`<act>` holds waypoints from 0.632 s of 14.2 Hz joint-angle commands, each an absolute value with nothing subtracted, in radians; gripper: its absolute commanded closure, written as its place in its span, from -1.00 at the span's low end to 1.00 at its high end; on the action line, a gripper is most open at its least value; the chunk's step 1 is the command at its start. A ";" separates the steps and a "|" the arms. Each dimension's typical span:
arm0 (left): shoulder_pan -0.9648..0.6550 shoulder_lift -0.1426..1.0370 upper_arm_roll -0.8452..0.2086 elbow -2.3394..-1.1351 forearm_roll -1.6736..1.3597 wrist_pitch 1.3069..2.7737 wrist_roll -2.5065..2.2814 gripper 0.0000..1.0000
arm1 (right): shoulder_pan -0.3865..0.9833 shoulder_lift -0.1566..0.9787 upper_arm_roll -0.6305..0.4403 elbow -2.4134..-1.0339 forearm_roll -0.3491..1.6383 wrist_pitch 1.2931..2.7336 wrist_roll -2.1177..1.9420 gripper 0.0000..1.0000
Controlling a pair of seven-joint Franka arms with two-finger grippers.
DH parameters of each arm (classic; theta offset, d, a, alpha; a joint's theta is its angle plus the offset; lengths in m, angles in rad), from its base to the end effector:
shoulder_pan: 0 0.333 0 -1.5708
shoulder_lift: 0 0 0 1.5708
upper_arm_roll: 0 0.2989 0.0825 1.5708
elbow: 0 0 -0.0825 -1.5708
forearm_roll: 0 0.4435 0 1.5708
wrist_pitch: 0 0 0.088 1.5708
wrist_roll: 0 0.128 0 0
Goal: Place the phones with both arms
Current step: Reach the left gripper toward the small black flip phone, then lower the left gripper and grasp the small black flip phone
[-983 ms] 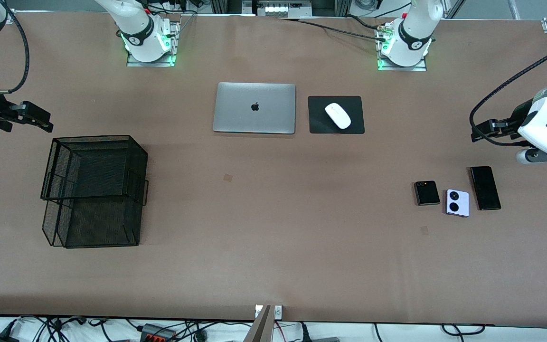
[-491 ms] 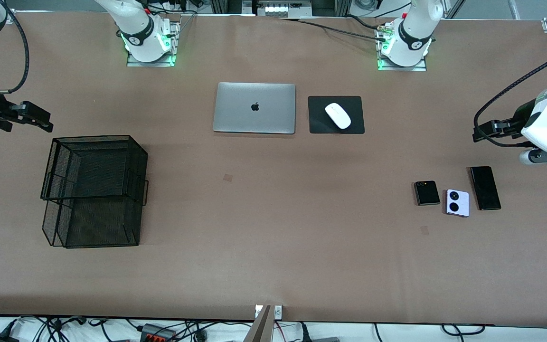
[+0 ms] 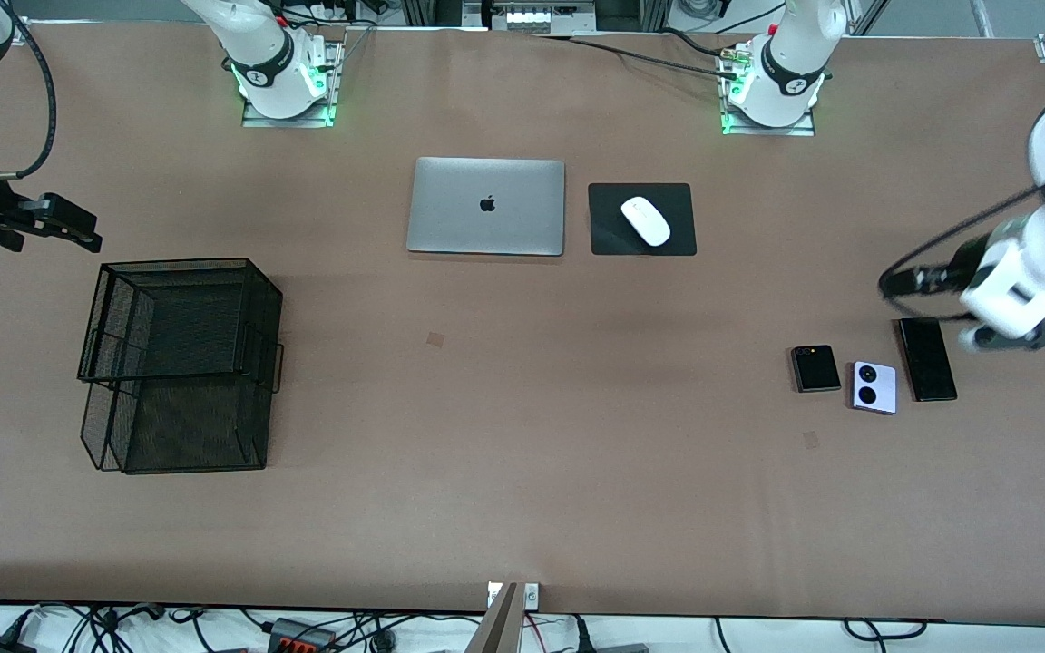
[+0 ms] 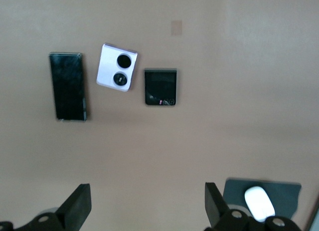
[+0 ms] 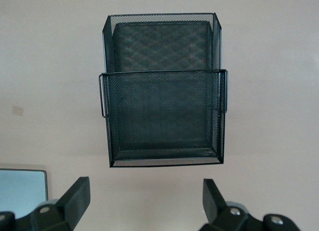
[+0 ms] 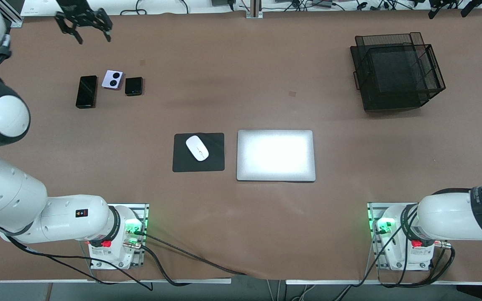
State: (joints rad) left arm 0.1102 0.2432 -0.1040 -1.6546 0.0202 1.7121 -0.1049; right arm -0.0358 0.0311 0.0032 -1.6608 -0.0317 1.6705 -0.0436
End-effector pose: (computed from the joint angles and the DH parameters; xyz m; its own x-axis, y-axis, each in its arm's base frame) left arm 0.6613 0.0100 0.3976 0.9774 0.1063 -0.1829 0.1057 -0.9943 -0.0134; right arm 0.6268 -0.0242 0.5277 0.9996 0.0141 -0.0228 0.0148 -0.9994 0.0304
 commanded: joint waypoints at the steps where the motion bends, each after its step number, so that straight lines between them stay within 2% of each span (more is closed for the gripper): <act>1: 0.120 0.252 -0.110 -1.788 0.009 1.891 -0.097 -1.00 | -0.043 0.028 0.008 -1.663 -0.023 1.660 -0.044 -1.00; 7: 0.112 0.334 -0.115 -2.017 0.008 2.348 -0.097 -1.00 | -0.041 0.026 0.008 -1.651 -0.025 1.661 -0.045 -1.00; 9: 0.133 0.397 -0.115 -2.028 0.009 2.410 -0.081 -1.00 | -0.041 0.026 0.008 -1.651 -0.023 1.660 -0.044 -1.00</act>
